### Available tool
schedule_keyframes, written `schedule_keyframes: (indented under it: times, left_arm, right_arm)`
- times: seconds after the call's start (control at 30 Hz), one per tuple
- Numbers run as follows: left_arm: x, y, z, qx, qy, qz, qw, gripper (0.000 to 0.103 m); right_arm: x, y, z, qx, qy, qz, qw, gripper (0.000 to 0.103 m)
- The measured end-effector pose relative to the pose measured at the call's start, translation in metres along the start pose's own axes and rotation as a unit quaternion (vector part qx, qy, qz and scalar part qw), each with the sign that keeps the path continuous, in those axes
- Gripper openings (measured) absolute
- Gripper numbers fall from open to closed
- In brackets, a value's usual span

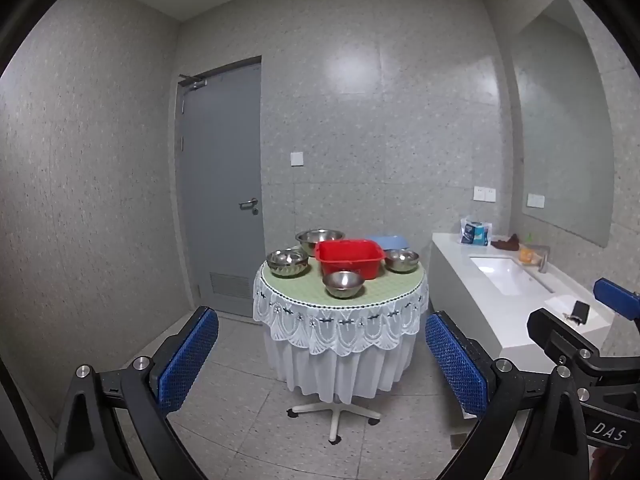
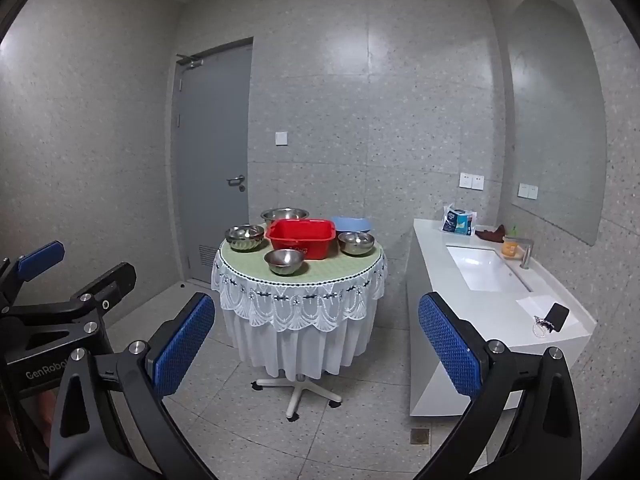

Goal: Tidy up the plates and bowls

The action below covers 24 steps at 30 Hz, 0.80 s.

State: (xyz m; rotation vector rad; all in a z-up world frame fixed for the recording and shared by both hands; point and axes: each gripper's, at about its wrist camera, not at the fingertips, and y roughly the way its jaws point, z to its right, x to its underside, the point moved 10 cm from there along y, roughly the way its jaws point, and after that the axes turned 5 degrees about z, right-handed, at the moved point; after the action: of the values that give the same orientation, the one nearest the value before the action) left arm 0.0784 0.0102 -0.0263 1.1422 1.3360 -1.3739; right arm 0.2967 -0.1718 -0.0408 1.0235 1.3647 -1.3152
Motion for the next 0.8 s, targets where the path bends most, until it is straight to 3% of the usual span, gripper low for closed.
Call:
schedule_keyframes:
  times: [0.8]
  left_arm:
    - [-0.0025,0.0025,-0.0022,0.004,-0.001,0.008,1.0000,0.102]
  right_arm:
    - [0.0021,-0.0037,0.0084,0.003,0.001,0.002,1.000,0.103]
